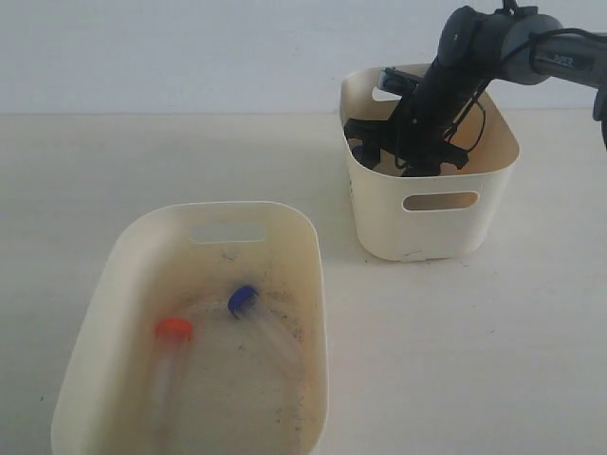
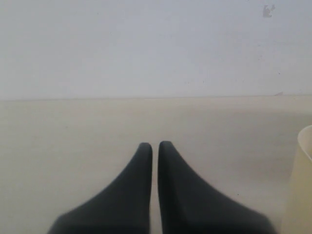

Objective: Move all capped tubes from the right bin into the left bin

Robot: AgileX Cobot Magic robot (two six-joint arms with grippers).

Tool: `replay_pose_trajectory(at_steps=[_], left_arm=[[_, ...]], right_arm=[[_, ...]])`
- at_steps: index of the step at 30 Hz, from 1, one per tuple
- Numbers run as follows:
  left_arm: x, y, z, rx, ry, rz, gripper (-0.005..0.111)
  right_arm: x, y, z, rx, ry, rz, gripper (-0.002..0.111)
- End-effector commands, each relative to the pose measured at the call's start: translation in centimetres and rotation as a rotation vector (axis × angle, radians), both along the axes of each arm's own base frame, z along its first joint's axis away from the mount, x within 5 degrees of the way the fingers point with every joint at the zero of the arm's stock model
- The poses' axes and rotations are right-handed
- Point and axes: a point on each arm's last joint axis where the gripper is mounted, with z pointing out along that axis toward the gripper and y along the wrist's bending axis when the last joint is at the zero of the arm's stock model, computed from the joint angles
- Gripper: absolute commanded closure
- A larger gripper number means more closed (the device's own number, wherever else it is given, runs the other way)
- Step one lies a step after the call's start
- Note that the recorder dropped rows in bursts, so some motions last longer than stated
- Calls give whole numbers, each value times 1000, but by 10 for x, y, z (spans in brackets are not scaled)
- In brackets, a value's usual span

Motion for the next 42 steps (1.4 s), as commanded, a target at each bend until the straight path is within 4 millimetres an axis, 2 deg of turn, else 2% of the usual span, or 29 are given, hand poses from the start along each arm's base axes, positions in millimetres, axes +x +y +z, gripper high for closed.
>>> replay_pose_trajectory(at_steps=[1, 5, 9, 13, 15, 16, 20, 22, 24, 27, 30, 31, 35, 39, 42], left_arm=[[0, 0, 2, -8, -10, -7, 103], [0, 0, 2, -8, -10, -7, 103], [0, 0, 2, -8, -10, -7, 103], [0, 0, 2, -8, -10, -7, 103], [0, 0, 2, -8, -10, -7, 103], [0, 0, 2, -8, -10, -7, 103], [0, 0, 2, -8, -10, -7, 103], [0, 0, 2, -8, -10, -7, 103], [0, 0, 2, -8, -10, -7, 103], [0, 0, 2, -8, -10, -7, 103], [0, 0, 2, -8, -10, -7, 103], [0, 0, 2, -8, -10, -7, 103], [0, 0, 2, -8, -10, -7, 103], [0, 0, 2, -8, -10, -7, 103], [0, 0, 2, -8, -10, -7, 103]], right_arm=[[-2, 2, -15, -21, 28, 14, 46], [-2, 2, -15, -20, 30, 16, 44], [-3, 2, -15, -28, 35, 21, 28], [-3, -3, -16, -77, 42, 19, 28], [-3, -6, -17, -111, 47, 14, 33], [-4, -9, -18, -149, 51, 9, 46], [-3, -10, -18, -165, 48, 13, 69], [-3, -10, -17, -164, 39, 11, 77], [-2, -10, -16, -162, 37, -1, 80], [-2, -10, -16, -161, 36, -3, 72], [-2, -9, -11, -144, 24, -7, 50], [-1, -9, -7, -141, 12, -9, 46], [0, -9, 20, -147, -86, 49, 45], [-1, -6, 18, -156, -106, 201, 45], [-1, -4, 18, -136, -107, 201, 45]])
